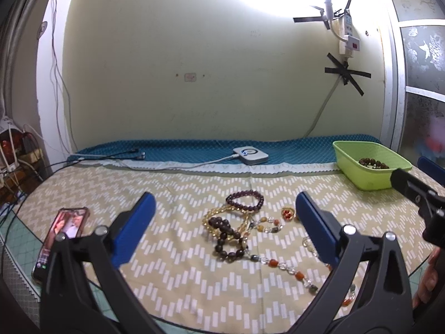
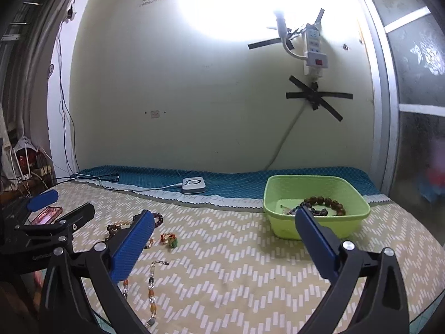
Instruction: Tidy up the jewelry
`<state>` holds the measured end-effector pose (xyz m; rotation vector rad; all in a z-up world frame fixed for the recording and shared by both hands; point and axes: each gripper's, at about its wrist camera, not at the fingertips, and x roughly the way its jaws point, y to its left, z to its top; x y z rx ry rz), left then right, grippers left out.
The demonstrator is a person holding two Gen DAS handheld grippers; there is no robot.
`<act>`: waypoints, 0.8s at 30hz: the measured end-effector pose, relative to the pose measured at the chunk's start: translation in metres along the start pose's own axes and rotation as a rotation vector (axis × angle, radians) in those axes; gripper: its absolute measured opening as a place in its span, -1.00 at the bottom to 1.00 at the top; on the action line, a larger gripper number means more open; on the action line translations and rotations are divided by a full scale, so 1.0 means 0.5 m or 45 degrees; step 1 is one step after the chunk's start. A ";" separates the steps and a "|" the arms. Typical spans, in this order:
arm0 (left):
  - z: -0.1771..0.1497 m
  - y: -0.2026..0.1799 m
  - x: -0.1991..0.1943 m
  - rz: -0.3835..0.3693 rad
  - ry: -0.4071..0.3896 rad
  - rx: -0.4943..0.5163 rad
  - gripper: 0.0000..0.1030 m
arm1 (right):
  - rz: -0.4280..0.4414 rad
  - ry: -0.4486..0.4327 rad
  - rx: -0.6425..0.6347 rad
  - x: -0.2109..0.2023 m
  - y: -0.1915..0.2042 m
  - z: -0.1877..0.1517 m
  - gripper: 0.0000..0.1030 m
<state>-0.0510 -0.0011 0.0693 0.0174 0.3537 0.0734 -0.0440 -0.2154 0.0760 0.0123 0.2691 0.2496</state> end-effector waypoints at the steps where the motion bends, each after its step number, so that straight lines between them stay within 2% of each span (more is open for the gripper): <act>1: 0.000 0.001 0.001 0.001 0.004 -0.003 0.88 | 0.002 -0.004 -0.002 -0.002 0.001 0.000 0.53; 8: -0.003 0.004 0.005 0.046 0.030 -0.012 0.88 | 0.023 -0.002 -0.017 -0.003 0.008 0.000 0.53; 12: -0.003 0.010 0.001 0.051 0.017 -0.025 0.88 | 0.011 -0.089 0.042 -0.027 -0.003 0.001 0.53; 18: -0.003 0.004 -0.007 0.057 -0.016 0.001 0.88 | -0.014 -0.048 0.050 -0.021 -0.001 0.001 0.53; 24: -0.002 0.003 -0.007 0.048 -0.012 -0.010 0.88 | 0.019 -0.017 0.026 -0.011 0.005 -0.002 0.53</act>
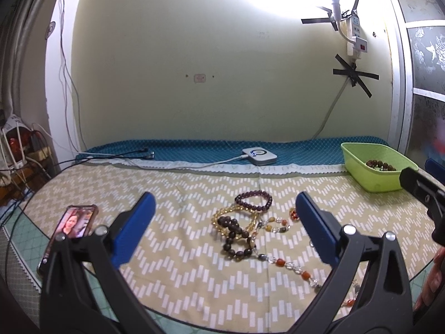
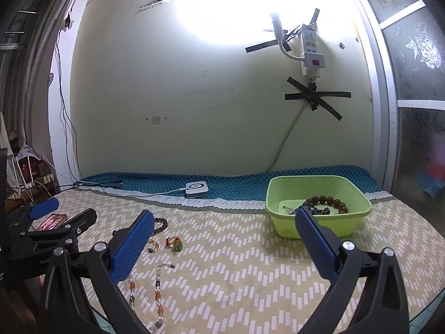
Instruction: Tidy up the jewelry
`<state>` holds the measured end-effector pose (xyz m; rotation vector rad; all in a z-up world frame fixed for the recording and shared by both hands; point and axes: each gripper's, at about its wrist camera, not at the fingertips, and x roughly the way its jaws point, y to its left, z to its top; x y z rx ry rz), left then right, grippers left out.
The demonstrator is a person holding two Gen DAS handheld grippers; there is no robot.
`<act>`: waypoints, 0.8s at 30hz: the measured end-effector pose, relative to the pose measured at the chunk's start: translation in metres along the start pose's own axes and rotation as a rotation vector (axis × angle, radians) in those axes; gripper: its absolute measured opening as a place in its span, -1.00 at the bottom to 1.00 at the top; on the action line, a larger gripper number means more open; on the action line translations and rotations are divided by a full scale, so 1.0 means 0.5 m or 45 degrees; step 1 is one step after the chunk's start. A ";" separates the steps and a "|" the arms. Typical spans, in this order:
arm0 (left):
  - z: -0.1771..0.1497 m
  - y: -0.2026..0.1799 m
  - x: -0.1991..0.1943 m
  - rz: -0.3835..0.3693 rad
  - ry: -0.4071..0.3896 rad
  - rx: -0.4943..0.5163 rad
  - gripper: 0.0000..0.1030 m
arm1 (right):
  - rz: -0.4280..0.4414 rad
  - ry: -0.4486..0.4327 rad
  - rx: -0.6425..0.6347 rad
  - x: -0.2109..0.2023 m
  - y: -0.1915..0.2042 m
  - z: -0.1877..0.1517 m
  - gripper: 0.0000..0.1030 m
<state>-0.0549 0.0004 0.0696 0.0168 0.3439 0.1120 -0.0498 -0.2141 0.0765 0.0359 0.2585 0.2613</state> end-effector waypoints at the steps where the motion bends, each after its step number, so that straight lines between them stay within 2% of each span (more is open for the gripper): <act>1: 0.000 0.002 0.001 -0.001 0.001 -0.003 0.88 | 0.003 0.006 -0.001 0.002 0.000 0.000 0.53; 11: 0.001 0.010 0.005 -0.022 0.005 -0.019 0.88 | 0.030 0.044 0.020 0.013 0.002 -0.002 0.53; 24: 0.001 0.005 -0.003 -0.033 -0.015 -0.016 0.88 | 0.015 0.059 0.030 0.015 0.006 -0.002 0.53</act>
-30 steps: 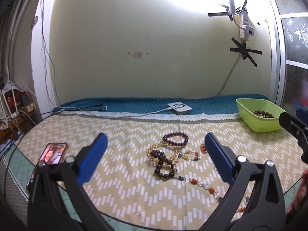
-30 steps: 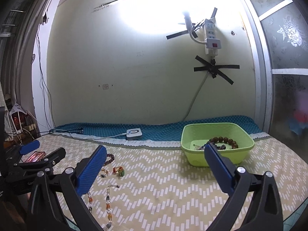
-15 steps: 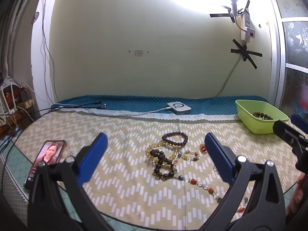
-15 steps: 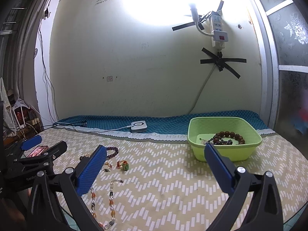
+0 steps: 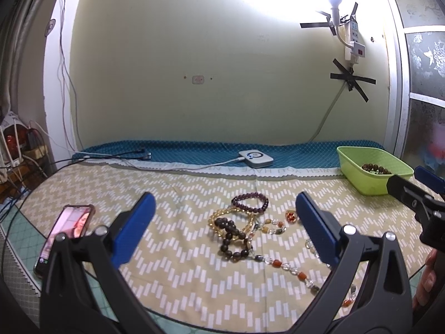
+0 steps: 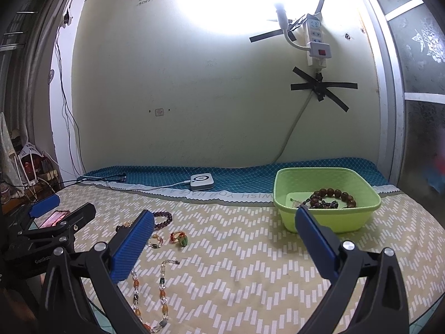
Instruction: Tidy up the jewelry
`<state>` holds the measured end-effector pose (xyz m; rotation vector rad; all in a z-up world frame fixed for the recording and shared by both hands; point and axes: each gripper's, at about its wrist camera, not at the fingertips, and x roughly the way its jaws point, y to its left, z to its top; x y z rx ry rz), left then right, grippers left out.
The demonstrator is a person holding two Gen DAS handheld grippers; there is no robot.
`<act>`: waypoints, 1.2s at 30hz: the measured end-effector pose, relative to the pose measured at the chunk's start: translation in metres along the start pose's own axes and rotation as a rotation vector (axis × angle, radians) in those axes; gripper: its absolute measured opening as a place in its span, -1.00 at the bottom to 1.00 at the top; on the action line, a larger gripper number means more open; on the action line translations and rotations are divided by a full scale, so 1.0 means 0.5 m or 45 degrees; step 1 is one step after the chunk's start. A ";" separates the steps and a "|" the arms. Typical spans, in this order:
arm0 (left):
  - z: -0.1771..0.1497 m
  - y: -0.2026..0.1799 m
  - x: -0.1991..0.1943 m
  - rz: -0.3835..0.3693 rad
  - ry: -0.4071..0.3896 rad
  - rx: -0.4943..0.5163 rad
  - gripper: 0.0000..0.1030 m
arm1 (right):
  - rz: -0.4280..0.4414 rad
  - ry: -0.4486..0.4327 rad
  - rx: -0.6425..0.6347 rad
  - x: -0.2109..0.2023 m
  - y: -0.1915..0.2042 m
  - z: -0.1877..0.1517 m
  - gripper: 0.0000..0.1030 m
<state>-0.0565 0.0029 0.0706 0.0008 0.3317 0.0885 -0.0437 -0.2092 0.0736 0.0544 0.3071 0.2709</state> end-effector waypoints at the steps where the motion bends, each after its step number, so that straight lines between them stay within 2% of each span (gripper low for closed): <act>1: 0.000 -0.001 0.000 0.000 0.000 0.003 0.88 | 0.000 0.006 0.005 0.001 -0.002 0.000 0.53; 11: -0.001 0.001 0.006 -0.021 0.017 -0.003 0.88 | 0.012 0.055 0.012 0.012 -0.006 0.000 0.53; 15: 0.001 0.009 0.025 -0.100 0.077 -0.020 0.88 | 0.048 0.088 0.002 0.019 -0.007 0.002 0.53; 18: 0.007 0.026 0.051 -0.261 0.169 -0.073 0.88 | 0.098 0.161 -0.025 0.038 -0.008 0.006 0.53; 19: 0.013 0.030 0.063 -0.326 0.205 -0.084 0.88 | 0.113 0.184 -0.037 0.046 -0.009 0.008 0.48; 21: 0.031 0.030 0.095 -0.450 0.283 -0.067 0.88 | 0.171 0.255 -0.063 0.069 -0.011 0.011 0.06; 22: 0.040 0.026 0.113 -0.493 0.323 -0.048 0.82 | 0.204 0.296 -0.066 0.084 -0.013 0.012 -0.32; 23: 0.045 0.020 0.124 -0.512 0.345 -0.037 0.73 | 0.239 0.338 -0.062 0.100 -0.016 0.013 -0.59; 24: 0.049 0.013 0.139 -0.538 0.376 -0.021 0.52 | 0.280 0.401 -0.052 0.125 -0.021 0.015 -0.71; 25: 0.055 -0.001 0.158 -0.592 0.420 0.016 0.40 | 0.300 0.443 -0.050 0.141 -0.022 0.015 -0.80; 26: 0.056 -0.015 0.172 -0.634 0.452 0.061 0.38 | 0.324 0.481 -0.053 0.155 -0.022 0.014 -0.81; 29: 0.053 -0.058 0.206 -0.676 0.509 0.220 0.31 | 0.423 0.603 -0.084 0.199 -0.012 0.008 -0.81; 30: 0.051 -0.068 0.225 -0.704 0.554 0.251 0.18 | 0.453 0.626 -0.093 0.211 -0.006 0.007 -0.81; 33: 0.059 -0.046 0.265 -0.759 0.651 0.133 0.12 | 0.491 0.694 -0.144 0.249 0.018 0.005 -0.81; 36: 0.074 -0.011 0.270 -0.733 0.609 0.053 0.12 | 0.507 0.719 -0.239 0.290 0.050 -0.002 -0.81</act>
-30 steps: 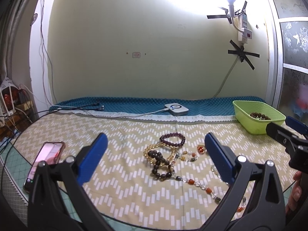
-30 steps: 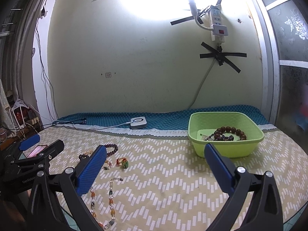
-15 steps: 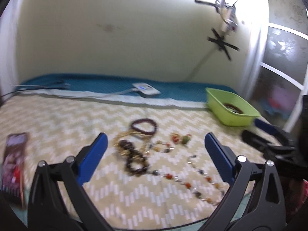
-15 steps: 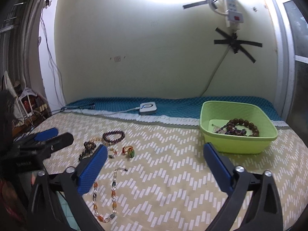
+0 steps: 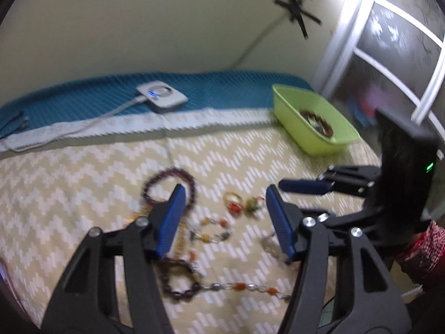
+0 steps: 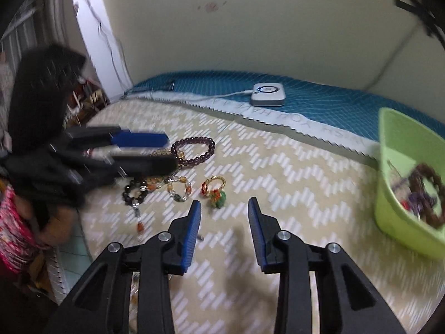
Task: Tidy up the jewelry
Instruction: 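Close the right tool on the small green and red charm, then carry the charm into the green basin and open the right tool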
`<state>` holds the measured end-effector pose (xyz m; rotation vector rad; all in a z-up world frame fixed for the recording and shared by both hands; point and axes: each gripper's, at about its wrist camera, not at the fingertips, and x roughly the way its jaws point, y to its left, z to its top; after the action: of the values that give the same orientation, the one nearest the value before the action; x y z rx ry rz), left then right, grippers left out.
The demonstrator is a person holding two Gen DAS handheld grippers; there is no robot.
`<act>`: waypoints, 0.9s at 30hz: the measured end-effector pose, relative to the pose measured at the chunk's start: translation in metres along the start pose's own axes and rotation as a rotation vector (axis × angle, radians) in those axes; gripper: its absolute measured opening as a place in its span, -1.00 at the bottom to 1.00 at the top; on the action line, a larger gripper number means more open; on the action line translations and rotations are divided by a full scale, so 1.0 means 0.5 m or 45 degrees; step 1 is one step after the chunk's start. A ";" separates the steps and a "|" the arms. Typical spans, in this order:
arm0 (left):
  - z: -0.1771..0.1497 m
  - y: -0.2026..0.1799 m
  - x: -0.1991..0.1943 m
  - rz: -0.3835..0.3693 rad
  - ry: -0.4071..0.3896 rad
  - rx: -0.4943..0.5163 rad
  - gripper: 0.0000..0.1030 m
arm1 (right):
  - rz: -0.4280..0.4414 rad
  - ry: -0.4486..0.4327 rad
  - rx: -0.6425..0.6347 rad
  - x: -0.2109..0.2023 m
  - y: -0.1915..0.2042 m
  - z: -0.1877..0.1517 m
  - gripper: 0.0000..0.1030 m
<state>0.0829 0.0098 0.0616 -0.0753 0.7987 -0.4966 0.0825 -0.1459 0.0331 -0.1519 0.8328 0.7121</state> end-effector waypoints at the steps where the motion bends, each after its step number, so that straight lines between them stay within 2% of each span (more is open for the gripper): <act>1: -0.002 0.002 -0.004 0.009 -0.006 0.004 0.12 | 0.006 0.022 -0.013 0.015 0.002 0.005 -0.81; 2: -0.005 0.001 -0.005 0.008 -0.005 0.016 0.12 | 0.010 0.043 -0.025 0.024 0.002 0.007 -0.84; 3: -0.009 -0.005 -0.004 0.007 0.000 0.041 0.12 | 0.020 0.070 -0.042 0.039 0.001 0.008 -0.98; 4: -0.015 -0.019 0.000 0.027 0.012 0.089 0.12 | 0.035 0.078 -0.046 0.042 -0.001 0.007 -1.00; 5: -0.017 -0.026 0.005 0.049 0.020 0.122 0.12 | 0.050 0.073 -0.035 0.038 -0.007 0.004 -1.00; 8: -0.029 -0.064 0.036 0.088 0.072 0.247 0.12 | 0.002 0.046 0.019 0.012 -0.038 -0.017 -1.00; 12: -0.029 -0.083 0.081 0.086 0.154 0.291 0.12 | -0.012 0.008 0.139 -0.038 -0.079 -0.068 -1.00; 14: -0.031 -0.087 0.108 0.101 0.206 0.299 -0.15 | -0.011 -0.009 0.177 -0.057 -0.092 -0.085 -1.00; 15: -0.032 -0.085 0.123 0.109 0.239 0.291 -0.39 | -0.013 -0.022 0.200 -0.067 -0.100 -0.093 -1.00; 16: -0.028 -0.082 0.126 0.119 0.228 0.271 -0.65 | -0.014 -0.038 0.218 -0.077 -0.107 -0.099 -1.00; 18: -0.023 -0.073 0.131 0.112 0.244 0.225 -0.80 | -0.017 -0.072 0.240 -0.096 -0.115 -0.103 -1.00; 19: -0.017 -0.067 0.133 0.073 0.255 0.185 -0.81 | -0.014 -0.095 0.253 -0.107 -0.121 -0.103 -1.00; 22: -0.009 -0.071 0.130 0.036 0.255 0.157 -0.81 | 0.002 -0.174 0.287 -0.146 -0.141 -0.097 -1.00; 27: 0.045 -0.123 0.112 -0.076 0.187 0.159 -0.81 | -0.047 -0.324 0.324 -0.231 -0.187 -0.086 -1.00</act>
<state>0.1070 -0.0727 0.0553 0.0538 0.9086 -0.6128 0.0620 -0.2938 0.0738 0.1495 0.6678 0.5707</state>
